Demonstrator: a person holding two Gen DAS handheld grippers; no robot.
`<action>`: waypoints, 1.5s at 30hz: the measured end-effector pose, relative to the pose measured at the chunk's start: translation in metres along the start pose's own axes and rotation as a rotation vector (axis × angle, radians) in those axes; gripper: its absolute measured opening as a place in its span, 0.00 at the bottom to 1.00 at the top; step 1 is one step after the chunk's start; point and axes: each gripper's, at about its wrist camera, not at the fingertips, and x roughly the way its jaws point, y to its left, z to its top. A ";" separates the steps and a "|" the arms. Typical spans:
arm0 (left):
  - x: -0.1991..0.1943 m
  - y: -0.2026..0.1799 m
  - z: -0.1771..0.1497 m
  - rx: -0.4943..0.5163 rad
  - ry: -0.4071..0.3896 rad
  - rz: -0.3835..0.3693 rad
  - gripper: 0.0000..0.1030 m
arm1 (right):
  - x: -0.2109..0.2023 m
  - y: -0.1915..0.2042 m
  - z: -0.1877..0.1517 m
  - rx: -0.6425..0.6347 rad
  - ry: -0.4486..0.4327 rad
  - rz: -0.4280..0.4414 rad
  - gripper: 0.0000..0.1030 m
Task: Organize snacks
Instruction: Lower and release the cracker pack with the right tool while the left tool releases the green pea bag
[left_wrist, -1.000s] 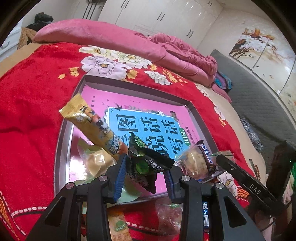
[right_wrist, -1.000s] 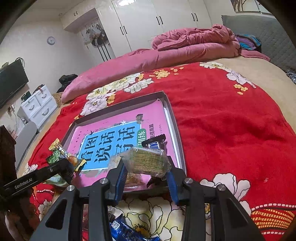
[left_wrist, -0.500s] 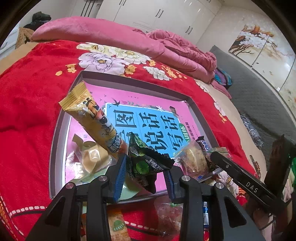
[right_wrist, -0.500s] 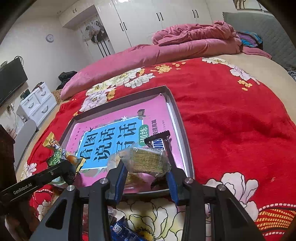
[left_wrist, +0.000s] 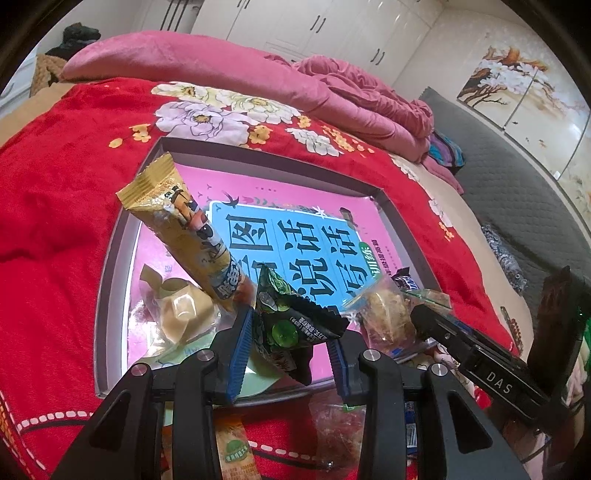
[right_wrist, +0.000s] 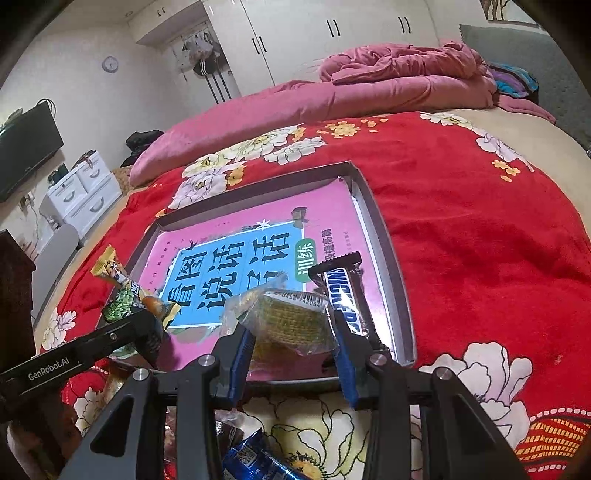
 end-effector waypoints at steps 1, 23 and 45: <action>0.001 0.000 0.000 0.002 0.000 0.003 0.39 | 0.000 0.000 0.000 -0.001 -0.001 -0.002 0.40; 0.004 0.009 0.003 -0.026 0.002 0.028 0.39 | 0.000 -0.001 -0.001 -0.002 0.013 -0.020 0.50; 0.000 0.016 0.005 -0.047 -0.005 0.040 0.53 | -0.009 -0.008 0.000 0.010 -0.008 -0.060 0.55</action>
